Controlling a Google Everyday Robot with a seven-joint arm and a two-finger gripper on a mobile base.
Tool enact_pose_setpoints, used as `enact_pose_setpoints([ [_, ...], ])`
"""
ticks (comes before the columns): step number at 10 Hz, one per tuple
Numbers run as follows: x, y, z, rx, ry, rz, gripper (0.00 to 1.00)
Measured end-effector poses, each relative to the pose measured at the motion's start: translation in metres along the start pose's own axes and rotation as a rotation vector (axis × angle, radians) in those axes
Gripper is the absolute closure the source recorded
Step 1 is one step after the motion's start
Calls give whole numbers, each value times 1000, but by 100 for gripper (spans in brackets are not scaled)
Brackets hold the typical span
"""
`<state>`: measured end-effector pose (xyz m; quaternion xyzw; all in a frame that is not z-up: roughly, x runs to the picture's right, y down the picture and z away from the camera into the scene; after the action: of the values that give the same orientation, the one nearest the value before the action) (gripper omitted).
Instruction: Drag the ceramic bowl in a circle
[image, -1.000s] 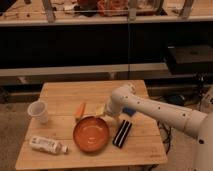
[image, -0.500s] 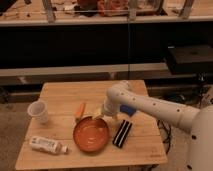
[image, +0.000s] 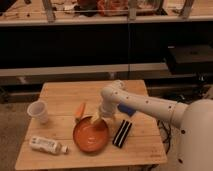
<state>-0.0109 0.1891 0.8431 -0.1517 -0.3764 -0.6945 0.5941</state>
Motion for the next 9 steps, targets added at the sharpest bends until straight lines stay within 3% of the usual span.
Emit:
enact_pose_setpoints([
  [3,-1,3,6,12,-9,5,45],
  [7,-2,6,7,17,0,14,87],
  [9,0,8,6,13,12,42,98],
])
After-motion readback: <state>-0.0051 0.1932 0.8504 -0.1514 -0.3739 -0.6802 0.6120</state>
